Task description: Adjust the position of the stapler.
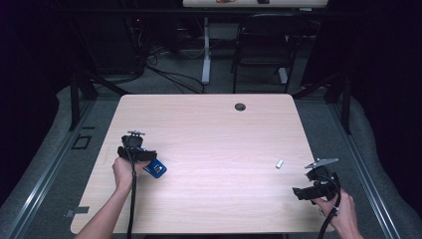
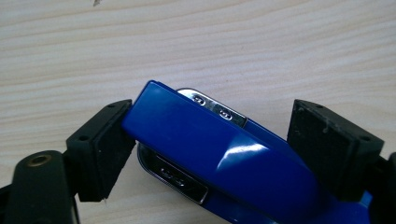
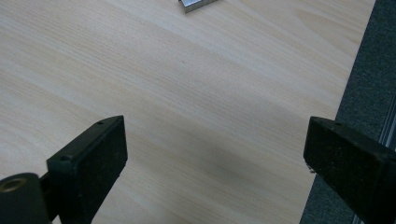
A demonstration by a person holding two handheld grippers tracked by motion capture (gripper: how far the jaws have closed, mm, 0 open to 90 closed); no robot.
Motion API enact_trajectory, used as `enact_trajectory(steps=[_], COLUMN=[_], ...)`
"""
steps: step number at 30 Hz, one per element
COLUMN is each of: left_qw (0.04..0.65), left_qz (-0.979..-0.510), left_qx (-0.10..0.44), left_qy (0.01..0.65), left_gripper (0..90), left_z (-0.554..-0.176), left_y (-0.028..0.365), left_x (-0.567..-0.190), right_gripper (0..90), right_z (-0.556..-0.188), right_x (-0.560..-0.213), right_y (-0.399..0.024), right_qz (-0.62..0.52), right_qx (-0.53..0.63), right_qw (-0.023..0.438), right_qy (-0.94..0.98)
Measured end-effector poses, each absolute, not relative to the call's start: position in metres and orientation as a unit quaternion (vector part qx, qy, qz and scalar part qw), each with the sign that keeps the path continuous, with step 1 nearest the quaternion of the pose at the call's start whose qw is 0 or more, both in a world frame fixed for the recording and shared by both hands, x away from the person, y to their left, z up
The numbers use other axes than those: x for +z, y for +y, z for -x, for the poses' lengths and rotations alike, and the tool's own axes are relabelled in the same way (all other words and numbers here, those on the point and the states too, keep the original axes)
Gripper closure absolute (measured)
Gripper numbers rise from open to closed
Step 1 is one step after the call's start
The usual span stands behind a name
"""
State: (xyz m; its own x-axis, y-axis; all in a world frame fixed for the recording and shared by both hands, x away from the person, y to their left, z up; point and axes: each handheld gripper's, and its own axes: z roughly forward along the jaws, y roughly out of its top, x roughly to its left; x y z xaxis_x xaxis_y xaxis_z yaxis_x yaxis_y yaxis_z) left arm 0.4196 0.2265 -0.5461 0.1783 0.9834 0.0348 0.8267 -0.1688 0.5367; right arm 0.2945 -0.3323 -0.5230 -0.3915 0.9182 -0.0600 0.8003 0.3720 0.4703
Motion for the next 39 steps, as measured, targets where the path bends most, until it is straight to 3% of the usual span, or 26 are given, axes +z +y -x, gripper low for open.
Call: enact_trajectory(steps=[30, 31, 39], left_qw=[0.253, 0.254, 0.238], left_qz=[-0.712, -0.709, -0.713], left_qx=[0.136, 0.116, 0.138], left_qy=[0.641, 0.647, 0.645], left_gripper=[19.1, 18.9, 15.3], left_z=[-0.418, -0.417, -0.414], left_y=[0.241, 0.242, 0.233], left_x=[-0.548, -0.549, -0.551], right_gripper=[6.4, 6.4, 6.6], right_z=[-0.296, -0.295, -0.295], right_x=[-0.524, -0.524, -0.524], right_y=[-0.331, -0.331, -0.331], right_qz=[-0.529, -0.529, -0.528], right_qx=[0.182, 0.182, 0.182], right_qw=[0.151, 0.153, 0.154], right_qy=[0.815, 0.815, 0.815])
